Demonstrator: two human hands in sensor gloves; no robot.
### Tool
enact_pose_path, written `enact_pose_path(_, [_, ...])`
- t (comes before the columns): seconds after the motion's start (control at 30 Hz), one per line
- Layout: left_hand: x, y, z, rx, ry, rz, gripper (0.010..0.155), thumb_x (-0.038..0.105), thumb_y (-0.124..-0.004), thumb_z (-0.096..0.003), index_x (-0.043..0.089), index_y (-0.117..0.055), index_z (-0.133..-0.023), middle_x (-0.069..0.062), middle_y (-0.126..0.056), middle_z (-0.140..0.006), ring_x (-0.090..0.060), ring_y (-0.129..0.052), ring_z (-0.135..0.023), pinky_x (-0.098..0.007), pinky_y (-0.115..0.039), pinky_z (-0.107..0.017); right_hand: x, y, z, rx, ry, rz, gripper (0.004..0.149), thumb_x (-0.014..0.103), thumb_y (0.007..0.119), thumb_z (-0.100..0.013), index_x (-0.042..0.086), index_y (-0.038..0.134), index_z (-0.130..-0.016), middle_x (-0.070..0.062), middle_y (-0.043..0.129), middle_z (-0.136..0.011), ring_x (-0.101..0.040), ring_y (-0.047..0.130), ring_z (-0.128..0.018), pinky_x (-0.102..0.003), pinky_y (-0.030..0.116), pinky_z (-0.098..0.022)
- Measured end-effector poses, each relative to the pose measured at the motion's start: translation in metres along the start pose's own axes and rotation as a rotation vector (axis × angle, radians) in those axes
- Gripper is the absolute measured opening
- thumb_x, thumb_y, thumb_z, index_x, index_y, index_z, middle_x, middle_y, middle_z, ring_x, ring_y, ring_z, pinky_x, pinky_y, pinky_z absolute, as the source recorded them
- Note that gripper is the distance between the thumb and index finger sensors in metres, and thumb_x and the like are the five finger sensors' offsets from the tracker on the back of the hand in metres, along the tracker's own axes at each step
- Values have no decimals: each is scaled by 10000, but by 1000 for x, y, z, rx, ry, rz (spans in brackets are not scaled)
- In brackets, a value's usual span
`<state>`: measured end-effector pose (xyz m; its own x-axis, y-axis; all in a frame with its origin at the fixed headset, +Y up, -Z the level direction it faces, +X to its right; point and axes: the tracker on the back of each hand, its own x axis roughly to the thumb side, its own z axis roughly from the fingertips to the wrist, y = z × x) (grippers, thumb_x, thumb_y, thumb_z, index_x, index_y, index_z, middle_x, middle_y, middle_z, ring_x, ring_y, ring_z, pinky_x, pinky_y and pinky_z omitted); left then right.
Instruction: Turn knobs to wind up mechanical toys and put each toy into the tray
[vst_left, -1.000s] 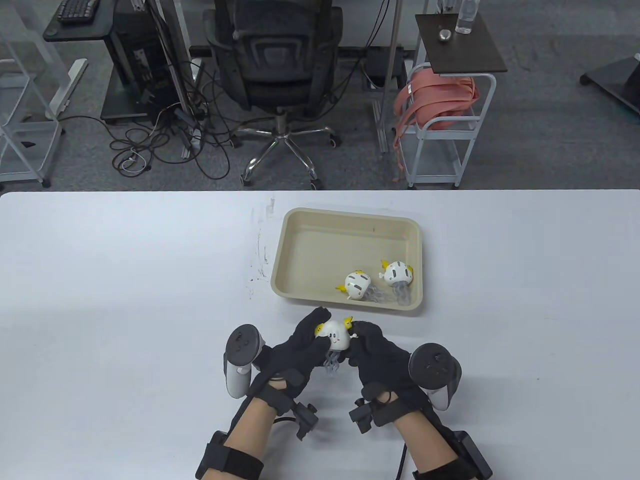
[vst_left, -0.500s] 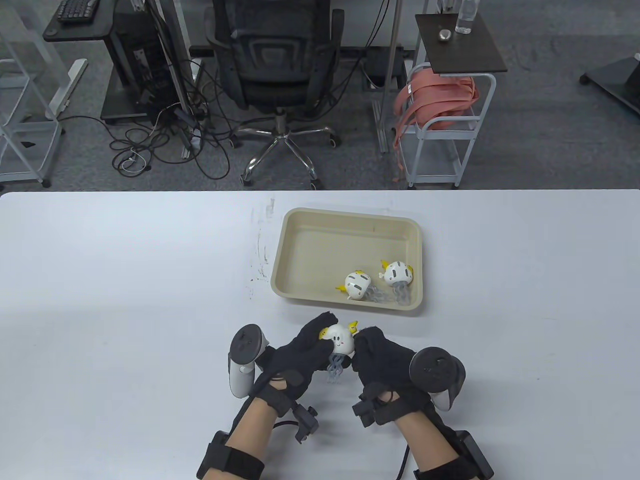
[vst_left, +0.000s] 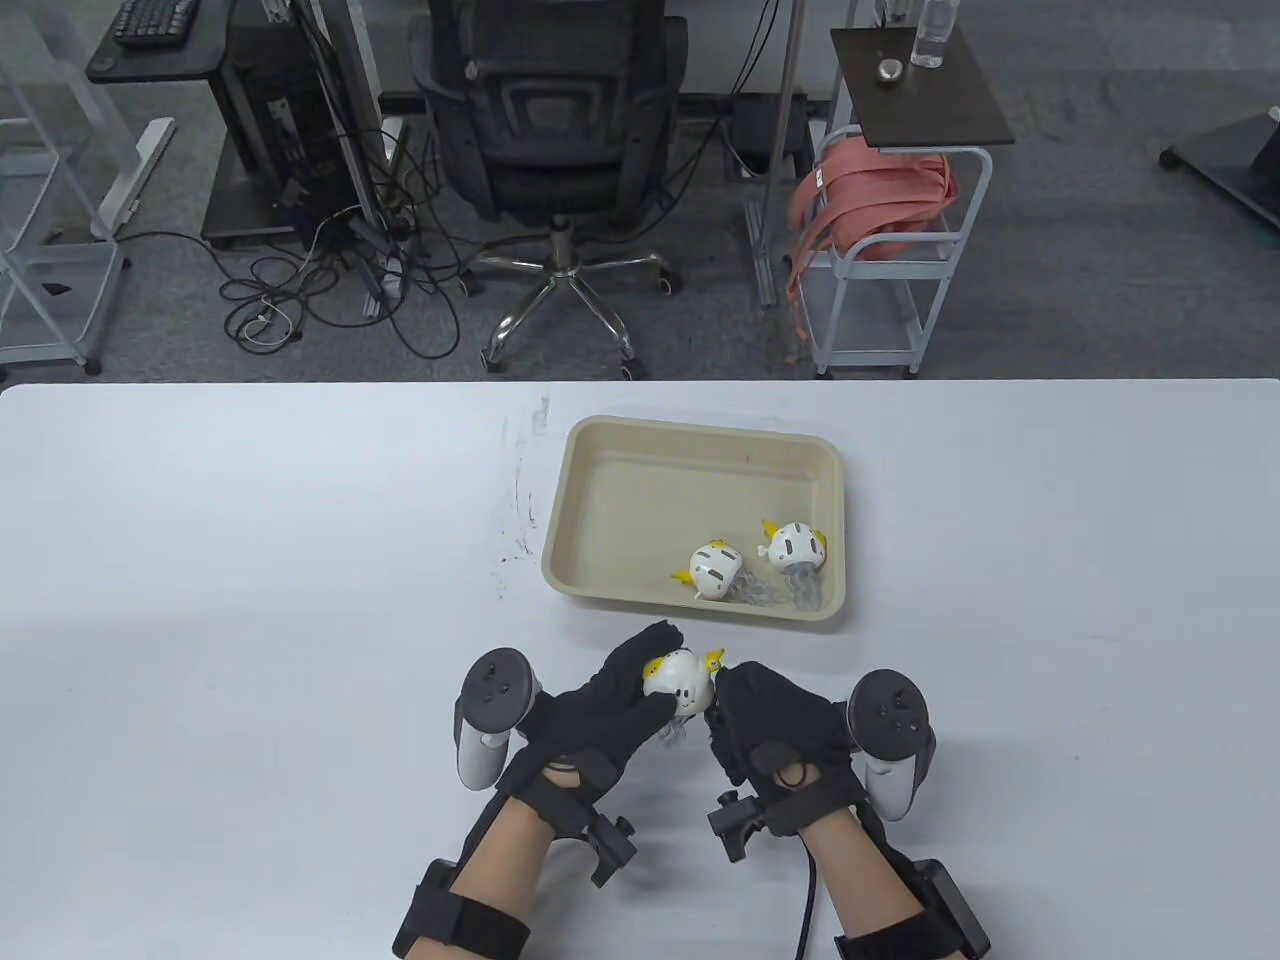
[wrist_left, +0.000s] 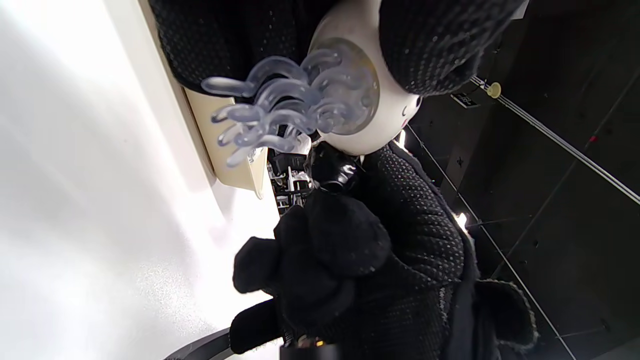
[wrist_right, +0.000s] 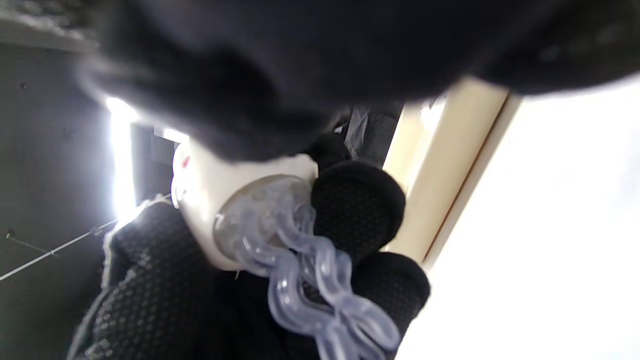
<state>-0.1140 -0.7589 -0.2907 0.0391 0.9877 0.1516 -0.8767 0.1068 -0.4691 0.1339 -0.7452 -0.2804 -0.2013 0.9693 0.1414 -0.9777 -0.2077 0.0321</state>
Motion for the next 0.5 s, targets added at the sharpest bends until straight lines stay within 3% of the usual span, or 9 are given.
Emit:
enact_pose_path(0.1, [0,0,0,6,0,-17,678,396,-778,-511,319,-494,-1121,-114,-697,-1104,-278,-987,-822,-472,-771,-687,1,1,1,-26,-24,34,453,353,765,-497,-79,894,-540,-30,1033,-221,-147,973,-55,-424,867,-174])
enact_pose_path(0.23, [-1,1,0,20,15,-21,682,402,-766,-514,287,-486,-1125,-150,-716,-1081,-273,-1010,-790,-465,-793,-667,5,2,3,-51,-71,57,447,299,790,-495,-86,824,-719,-125,1025,-428,-239,989,-242,-494,829,-308])
enact_pose_path(0.37, [-5,4,2,63,44,19,690,410,-744,-522,261,-457,-1133,-176,-718,-1067,-258,-1021,-774,-451,-807,-658,6,8,1,26,-111,30,477,242,773,-503,-67,740,-865,-184,982,-563,-306,968,-367,-546,779,-396])
enact_pose_path(0.5, [-9,7,3,83,64,76,696,412,-732,-528,241,-444,-1138,-214,-731,-1041,-256,-1033,-745,-447,-819,-641,11,14,2,67,-147,122,509,221,757,-510,-62,676,-926,-192,948,-636,-326,949,-438,-563,753,-446])
